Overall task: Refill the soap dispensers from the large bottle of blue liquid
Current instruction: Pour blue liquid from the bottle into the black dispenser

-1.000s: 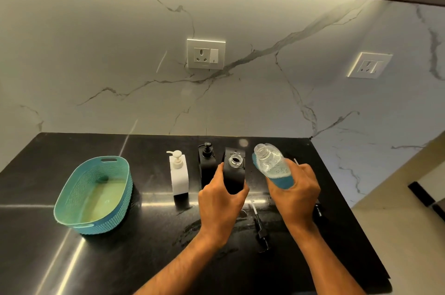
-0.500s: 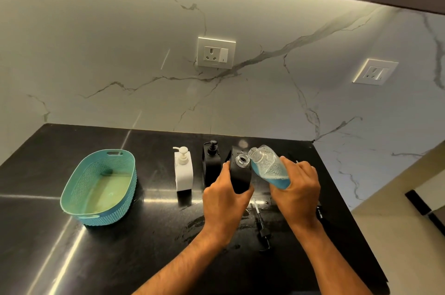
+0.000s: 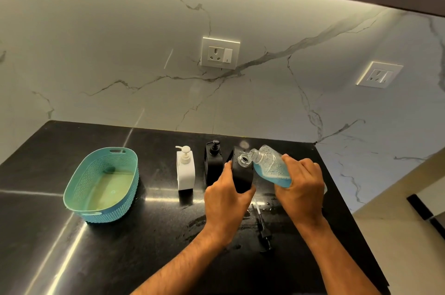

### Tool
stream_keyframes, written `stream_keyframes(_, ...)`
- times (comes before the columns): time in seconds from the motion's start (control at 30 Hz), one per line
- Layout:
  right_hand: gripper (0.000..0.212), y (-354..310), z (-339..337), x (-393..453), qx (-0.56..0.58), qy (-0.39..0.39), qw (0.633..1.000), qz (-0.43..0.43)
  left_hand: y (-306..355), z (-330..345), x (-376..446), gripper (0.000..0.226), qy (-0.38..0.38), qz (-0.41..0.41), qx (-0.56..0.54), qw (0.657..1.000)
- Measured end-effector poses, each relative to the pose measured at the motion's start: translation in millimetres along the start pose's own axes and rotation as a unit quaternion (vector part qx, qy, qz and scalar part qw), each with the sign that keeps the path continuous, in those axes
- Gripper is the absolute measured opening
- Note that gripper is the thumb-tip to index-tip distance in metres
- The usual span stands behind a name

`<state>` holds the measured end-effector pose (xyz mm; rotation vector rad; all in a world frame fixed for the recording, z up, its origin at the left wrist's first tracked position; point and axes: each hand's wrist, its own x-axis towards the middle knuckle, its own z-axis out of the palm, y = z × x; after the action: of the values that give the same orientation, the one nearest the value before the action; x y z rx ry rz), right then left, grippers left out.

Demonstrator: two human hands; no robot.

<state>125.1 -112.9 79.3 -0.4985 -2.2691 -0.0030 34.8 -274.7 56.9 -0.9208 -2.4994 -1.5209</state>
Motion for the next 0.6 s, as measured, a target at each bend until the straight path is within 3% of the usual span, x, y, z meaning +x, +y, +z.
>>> stream_keyframes(0.6, 0.070, 3.0, -7.7, 9.5, -0.048, -0.002, 0.997, -0.058, -1.4, 2.7, -1.6, 0.070, -0.010, -0.009, -0.011, 1.000)
